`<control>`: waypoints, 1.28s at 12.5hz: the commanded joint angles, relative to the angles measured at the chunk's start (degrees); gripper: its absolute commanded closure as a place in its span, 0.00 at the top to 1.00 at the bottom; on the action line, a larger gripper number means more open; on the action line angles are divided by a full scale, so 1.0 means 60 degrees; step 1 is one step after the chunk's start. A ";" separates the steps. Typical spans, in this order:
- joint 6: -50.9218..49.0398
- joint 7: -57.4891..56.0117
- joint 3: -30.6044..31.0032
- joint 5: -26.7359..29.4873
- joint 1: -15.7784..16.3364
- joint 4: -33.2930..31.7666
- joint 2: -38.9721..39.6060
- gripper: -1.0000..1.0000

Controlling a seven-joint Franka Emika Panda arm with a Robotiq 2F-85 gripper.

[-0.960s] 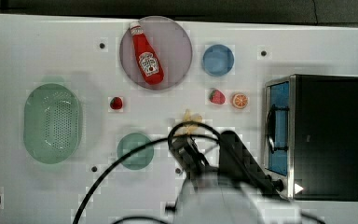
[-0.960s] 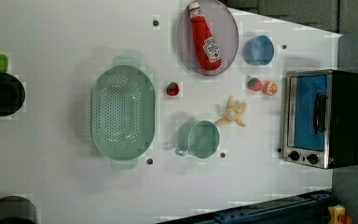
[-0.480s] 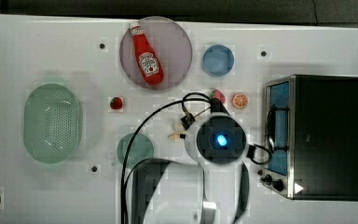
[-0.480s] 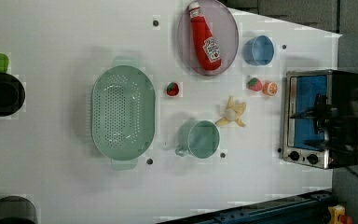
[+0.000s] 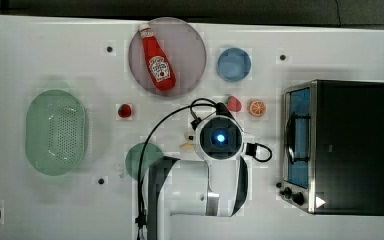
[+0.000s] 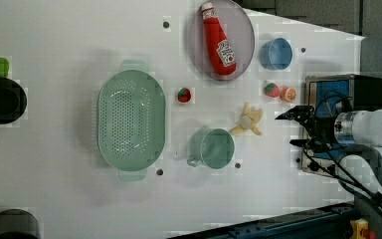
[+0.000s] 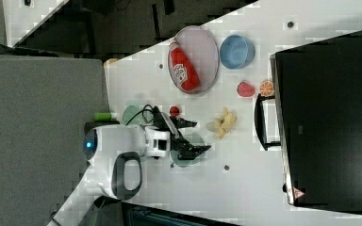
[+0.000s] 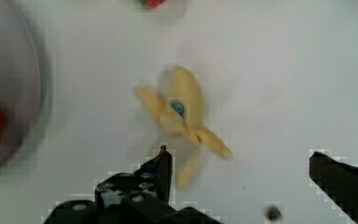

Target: Pick banana from table and place on oven.

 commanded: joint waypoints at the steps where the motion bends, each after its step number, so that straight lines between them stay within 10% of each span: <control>1: 0.1050 0.0240 -0.0148 0.0027 -0.0017 0.0056 0.0989 1.00; 8: 0.3660 0.0240 -0.0149 0.0029 -0.0043 -0.0148 0.3081 0.96; 14: 0.4364 0.0242 -0.0108 0.0033 -0.0041 -0.0307 0.3100 0.27; 16: 0.4270 0.0290 -0.0082 0.0046 -0.0035 -0.0309 0.2629 0.26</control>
